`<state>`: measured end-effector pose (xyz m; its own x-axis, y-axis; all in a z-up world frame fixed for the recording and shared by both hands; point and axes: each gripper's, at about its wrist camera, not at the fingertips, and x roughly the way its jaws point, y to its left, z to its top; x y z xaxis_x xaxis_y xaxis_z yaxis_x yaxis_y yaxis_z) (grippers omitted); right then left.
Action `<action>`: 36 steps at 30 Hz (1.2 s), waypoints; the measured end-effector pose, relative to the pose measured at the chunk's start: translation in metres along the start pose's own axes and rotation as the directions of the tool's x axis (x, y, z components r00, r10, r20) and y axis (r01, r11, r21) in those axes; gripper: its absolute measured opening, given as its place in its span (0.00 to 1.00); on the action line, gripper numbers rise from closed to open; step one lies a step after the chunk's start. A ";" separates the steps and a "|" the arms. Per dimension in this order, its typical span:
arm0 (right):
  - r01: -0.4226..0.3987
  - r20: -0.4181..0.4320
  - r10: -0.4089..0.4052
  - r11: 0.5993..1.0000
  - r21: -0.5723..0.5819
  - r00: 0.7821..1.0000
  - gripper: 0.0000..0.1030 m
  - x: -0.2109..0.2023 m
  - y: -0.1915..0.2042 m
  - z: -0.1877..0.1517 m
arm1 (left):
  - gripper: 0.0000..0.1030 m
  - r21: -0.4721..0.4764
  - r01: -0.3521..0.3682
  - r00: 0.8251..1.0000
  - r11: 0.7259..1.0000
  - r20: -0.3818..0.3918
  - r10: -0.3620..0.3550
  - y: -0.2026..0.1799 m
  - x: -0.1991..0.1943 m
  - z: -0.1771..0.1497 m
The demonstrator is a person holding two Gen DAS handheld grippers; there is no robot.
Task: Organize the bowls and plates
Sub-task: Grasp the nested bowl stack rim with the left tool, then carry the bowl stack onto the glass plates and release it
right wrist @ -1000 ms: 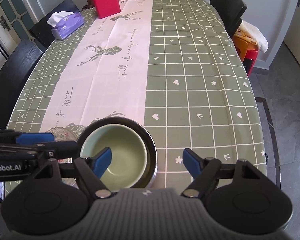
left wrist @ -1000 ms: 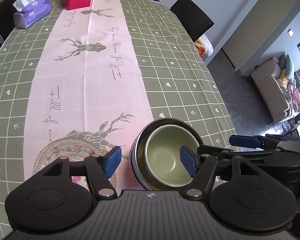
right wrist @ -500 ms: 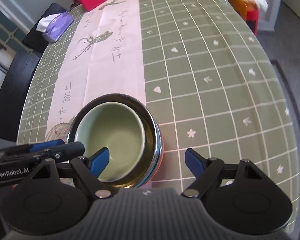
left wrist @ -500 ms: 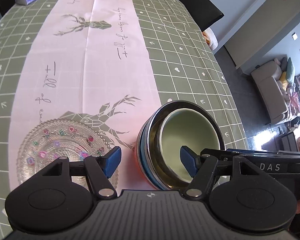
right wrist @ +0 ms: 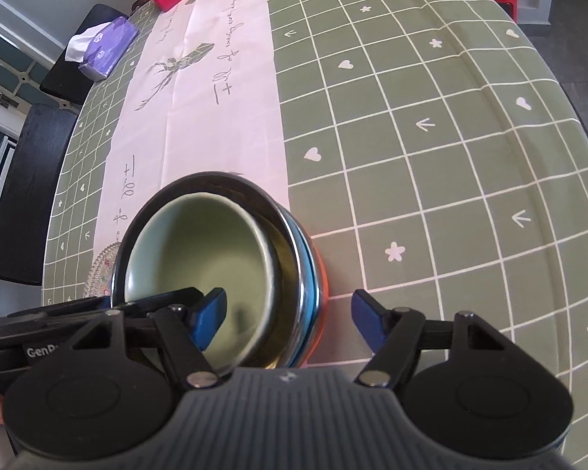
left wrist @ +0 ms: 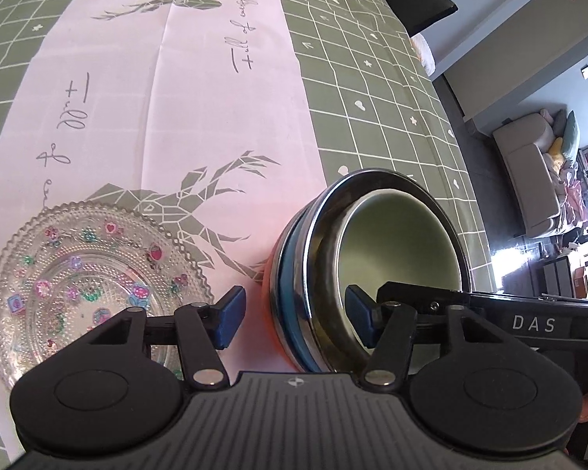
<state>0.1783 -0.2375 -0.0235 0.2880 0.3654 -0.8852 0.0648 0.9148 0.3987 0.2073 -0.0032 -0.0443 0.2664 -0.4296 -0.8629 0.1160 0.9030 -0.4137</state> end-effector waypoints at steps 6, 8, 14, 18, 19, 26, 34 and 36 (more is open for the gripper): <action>-0.050 -0.024 0.051 0.997 0.052 0.998 0.56 0.008 -0.012 -0.004 | 0.57 -0.020 0.031 0.999 0.999 -0.012 -0.031 0.002 0.005 0.000; -0.068 -0.022 0.070 0.995 0.070 0.997 0.54 0.009 -0.016 -0.006 | 0.54 -0.019 0.035 0.999 0.999 -0.010 -0.035 0.001 0.005 0.000; -0.087 -0.002 0.087 0.993 0.076 0.996 0.46 0.009 -0.016 -0.008 | 0.52 -0.006 0.001 1.000 1.000 0.004 -0.001 -0.006 0.005 -0.003; -0.078 0.000 0.078 0.994 0.076 0.997 0.46 0.009 -0.016 -0.007 | 0.51 -0.012 -0.009 1.000 1.000 -0.002 0.009 -0.007 0.005 -0.002; -0.077 -0.001 0.077 0.994 0.080 0.997 0.45 0.009 -0.016 -0.007 | 0.50 -0.012 -0.012 1.000 1.000 -0.002 0.012 -0.008 0.005 -0.001; -0.062 -0.002 0.062 0.994 0.089 0.998 0.44 0.008 -0.014 -0.010 | 0.49 -0.024 -0.031 1.000 0.999 -0.007 0.030 -0.009 0.004 -0.004; -0.057 0.024 0.055 0.996 0.073 0.998 0.44 -0.009 0.001 -0.015 | 0.48 -0.044 -0.012 0.999 0.999 0.036 0.014 -0.008 -0.020 -0.009; -0.057 0.034 0.055 0.997 0.060 0.998 0.44 -0.015 0.008 -0.015 | 0.48 -0.045 -0.011 0.999 0.999 0.051 0.013 -0.006 -0.030 -0.010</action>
<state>0.1598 -0.2326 -0.0105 0.3234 0.4090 -0.8533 0.1058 0.8805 0.4621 0.1886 0.0039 -0.0188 0.3164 -0.4164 -0.8523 0.0700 0.9063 -0.4168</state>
